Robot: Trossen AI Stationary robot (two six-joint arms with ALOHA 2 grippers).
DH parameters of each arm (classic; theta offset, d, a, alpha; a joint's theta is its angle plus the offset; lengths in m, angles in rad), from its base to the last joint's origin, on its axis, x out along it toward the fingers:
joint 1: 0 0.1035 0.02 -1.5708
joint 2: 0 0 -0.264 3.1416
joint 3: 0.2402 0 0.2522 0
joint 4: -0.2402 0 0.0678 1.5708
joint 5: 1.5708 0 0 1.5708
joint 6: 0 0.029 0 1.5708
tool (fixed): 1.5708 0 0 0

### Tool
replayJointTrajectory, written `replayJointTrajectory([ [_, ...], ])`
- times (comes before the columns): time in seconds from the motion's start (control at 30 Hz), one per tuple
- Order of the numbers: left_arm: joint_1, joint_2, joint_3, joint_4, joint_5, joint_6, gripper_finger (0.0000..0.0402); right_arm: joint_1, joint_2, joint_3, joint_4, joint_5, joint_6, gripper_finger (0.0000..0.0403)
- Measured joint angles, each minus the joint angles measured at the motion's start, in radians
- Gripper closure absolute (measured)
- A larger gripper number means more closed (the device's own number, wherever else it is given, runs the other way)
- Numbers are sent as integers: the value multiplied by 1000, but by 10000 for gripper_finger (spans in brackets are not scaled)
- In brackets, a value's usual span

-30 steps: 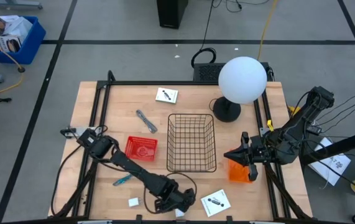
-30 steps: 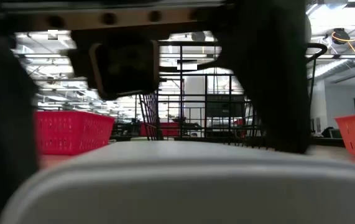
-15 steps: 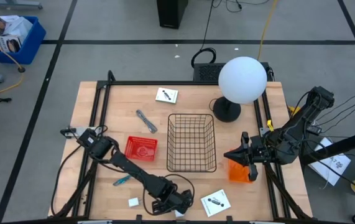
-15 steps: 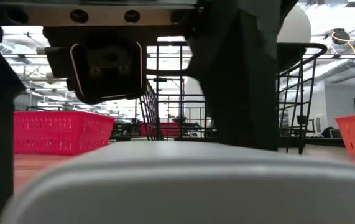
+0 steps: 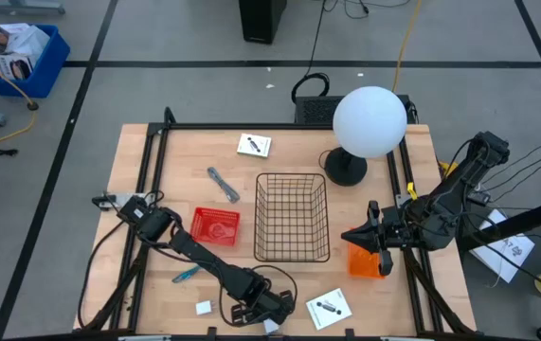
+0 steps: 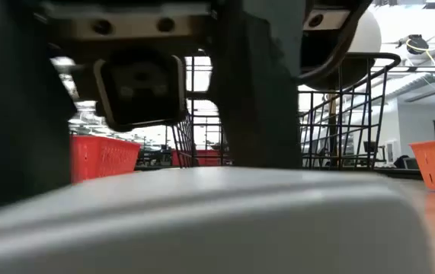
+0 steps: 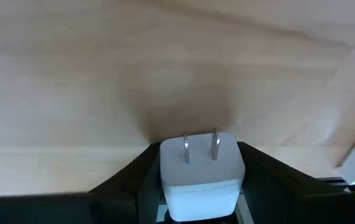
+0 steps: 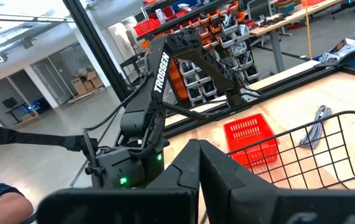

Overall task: Pick and place items into bin
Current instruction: Put the right charger adapter into the black wire basket

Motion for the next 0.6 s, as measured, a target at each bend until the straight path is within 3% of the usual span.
replayJointTrajectory([
  [0.37,26,-65,-3,-82,-70,121,216,0,0,0,-1,0,0,403],
  [0.6,1,-144,-3,-103,-93,104,207,0,0,-1,-2,0,0,403],
])
